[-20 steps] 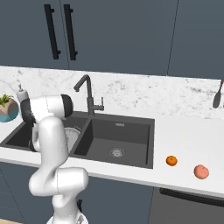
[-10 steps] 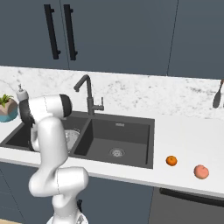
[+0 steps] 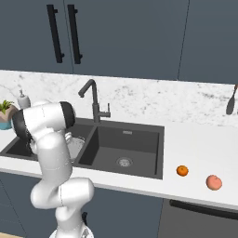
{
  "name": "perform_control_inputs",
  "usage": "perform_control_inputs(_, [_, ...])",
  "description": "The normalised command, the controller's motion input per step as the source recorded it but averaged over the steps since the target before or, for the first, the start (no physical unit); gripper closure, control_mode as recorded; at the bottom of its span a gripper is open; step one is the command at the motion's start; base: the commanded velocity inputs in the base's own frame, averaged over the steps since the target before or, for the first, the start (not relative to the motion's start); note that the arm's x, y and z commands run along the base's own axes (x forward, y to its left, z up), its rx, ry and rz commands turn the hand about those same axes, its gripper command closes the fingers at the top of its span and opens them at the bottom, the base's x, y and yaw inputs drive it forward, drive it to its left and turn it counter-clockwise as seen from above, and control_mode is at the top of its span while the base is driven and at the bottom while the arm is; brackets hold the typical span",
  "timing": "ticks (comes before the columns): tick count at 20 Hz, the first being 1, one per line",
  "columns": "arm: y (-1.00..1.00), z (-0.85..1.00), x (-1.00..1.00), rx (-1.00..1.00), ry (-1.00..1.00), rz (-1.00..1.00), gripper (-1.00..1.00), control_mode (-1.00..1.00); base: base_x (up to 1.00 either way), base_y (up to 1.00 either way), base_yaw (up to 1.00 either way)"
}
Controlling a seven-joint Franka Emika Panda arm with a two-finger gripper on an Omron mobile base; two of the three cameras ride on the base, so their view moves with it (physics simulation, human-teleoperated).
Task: Put the colander in the sink, put the tangerine, peach in the colander, and turn on the sink faucet and pour water over the colander.
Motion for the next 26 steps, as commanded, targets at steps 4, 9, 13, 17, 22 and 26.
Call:
perform_control_inputs(4, [0.34, 0.94, -0.17, 0.01, 0.00, 0.00, -1.00, -1.00, 0.00, 0.00, 0.00])
perform_control_inputs(9, [0.52, 0.93, -0.09, 0.03, 0.00, 0.00, -1.00, -1.00, 0.00, 0.00, 0.00])
perform_control_inputs(13, [0.54, 1.00, 0.00, 0.03, 0.00, 0.00, -1.00, -1.00, 0.00, 0.00, 0.00])
perform_control_inputs(17, [0.21, 1.00, -0.03, 0.01, 0.00, 0.00, -1.00, -1.00, 0.00, 0.00, 0.00])
perform_control_inputs(22, [-0.04, 0.96, -0.41, 0.00, 0.00, 0.05, -1.00, -1.00, 0.00, 0.00, 0.00])
perform_control_inputs(26, [-0.27, 0.76, -0.58, -0.06, 0.00, 0.16, -1.00, -1.00, 0.00, 0.00, 0.00])
